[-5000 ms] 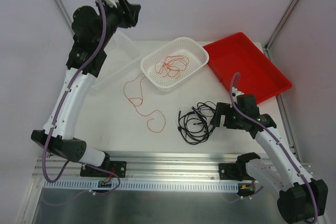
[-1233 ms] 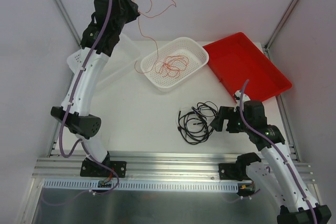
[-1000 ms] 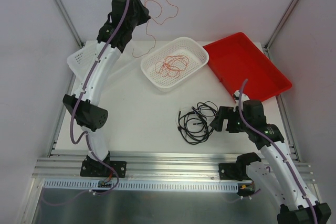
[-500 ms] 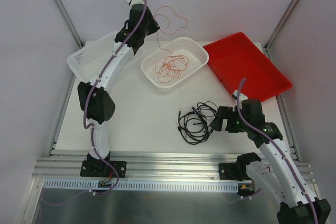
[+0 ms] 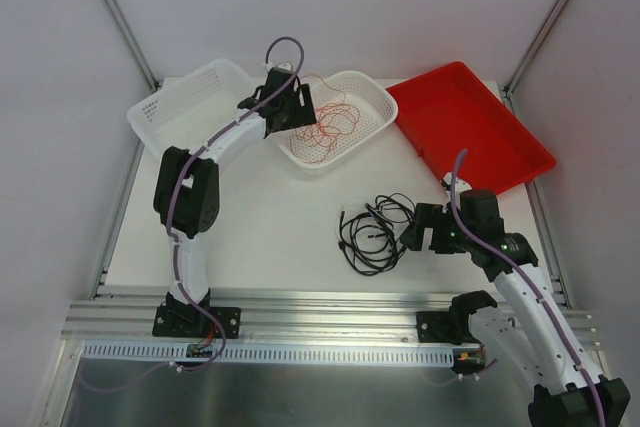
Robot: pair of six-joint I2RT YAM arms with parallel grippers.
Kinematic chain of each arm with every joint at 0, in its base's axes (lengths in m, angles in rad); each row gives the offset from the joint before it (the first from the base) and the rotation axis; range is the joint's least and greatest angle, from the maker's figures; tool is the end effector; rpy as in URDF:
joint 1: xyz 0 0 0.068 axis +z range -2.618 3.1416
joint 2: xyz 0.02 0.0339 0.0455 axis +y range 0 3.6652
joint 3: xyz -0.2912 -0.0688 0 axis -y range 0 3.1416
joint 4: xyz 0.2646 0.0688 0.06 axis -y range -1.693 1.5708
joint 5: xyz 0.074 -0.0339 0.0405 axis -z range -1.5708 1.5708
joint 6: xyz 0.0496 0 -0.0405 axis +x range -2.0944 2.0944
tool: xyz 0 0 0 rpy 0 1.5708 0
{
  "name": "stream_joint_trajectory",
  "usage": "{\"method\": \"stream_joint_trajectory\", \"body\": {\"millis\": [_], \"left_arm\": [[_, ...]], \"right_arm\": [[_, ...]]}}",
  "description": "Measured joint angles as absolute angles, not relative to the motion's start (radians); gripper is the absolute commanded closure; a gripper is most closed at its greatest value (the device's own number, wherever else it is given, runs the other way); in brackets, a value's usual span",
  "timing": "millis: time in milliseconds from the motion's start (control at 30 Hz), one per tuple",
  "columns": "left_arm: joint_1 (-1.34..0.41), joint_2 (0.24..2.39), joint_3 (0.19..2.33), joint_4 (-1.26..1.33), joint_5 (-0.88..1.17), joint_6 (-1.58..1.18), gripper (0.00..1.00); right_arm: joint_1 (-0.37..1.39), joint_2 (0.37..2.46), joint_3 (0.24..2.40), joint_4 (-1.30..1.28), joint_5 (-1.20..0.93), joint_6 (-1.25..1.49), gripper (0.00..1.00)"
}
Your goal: Untangle the cables
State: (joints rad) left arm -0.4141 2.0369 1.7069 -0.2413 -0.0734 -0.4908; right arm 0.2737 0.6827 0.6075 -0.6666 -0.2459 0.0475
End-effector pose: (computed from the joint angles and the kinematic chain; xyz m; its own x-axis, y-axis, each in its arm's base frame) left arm 0.4816 -0.2077 0.2779 -0.5991 -0.2501 -0.7606 0.0708 0.9297 -0.3615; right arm 0.1435 0.0528 0.2547 -0.6704 -0.1404 -0.7286 -0.4036 0.8930 0.1993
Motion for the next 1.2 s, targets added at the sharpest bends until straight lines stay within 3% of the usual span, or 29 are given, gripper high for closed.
{"method": "stream_joint_trajectory", "body": {"millis": [133,267,500,667,1033,1133,1167,1200], "left_arm": [[-0.434,1.874,1.546,-0.265,-0.030,-0.475,0.01],[-0.484,1.633,1.396,-0.268,0.020,-0.476,0.01],[-0.685,1.347,1.132,-0.234,0.068,-0.536,0.01],[-0.772,1.350,0.984,-0.268,0.068,-0.591,0.05],[-0.878,1.485,0.977,-0.271,0.041,-0.643,0.09],[-0.878,1.485,0.973,-0.270,0.035,-0.652,0.09],[-0.878,1.481,0.967,-0.266,0.024,-0.654,0.09],[-0.878,1.475,0.958,-0.265,0.015,-0.656,0.09]], "right_arm": [[0.274,0.706,0.616,-0.675,-0.249,0.047,0.00],[0.274,0.744,0.639,-0.677,-0.251,0.047,0.03],[0.274,0.812,0.649,-0.640,-0.286,0.067,0.22],[0.294,0.867,0.657,-0.609,-0.304,0.077,0.31],[0.459,1.019,0.725,-0.534,-0.264,0.096,0.34],[0.500,1.089,0.726,-0.500,-0.246,0.105,0.49],[0.511,1.112,0.727,-0.490,-0.242,0.107,0.64],[0.522,1.137,0.730,-0.482,-0.242,0.110,0.71]]}}
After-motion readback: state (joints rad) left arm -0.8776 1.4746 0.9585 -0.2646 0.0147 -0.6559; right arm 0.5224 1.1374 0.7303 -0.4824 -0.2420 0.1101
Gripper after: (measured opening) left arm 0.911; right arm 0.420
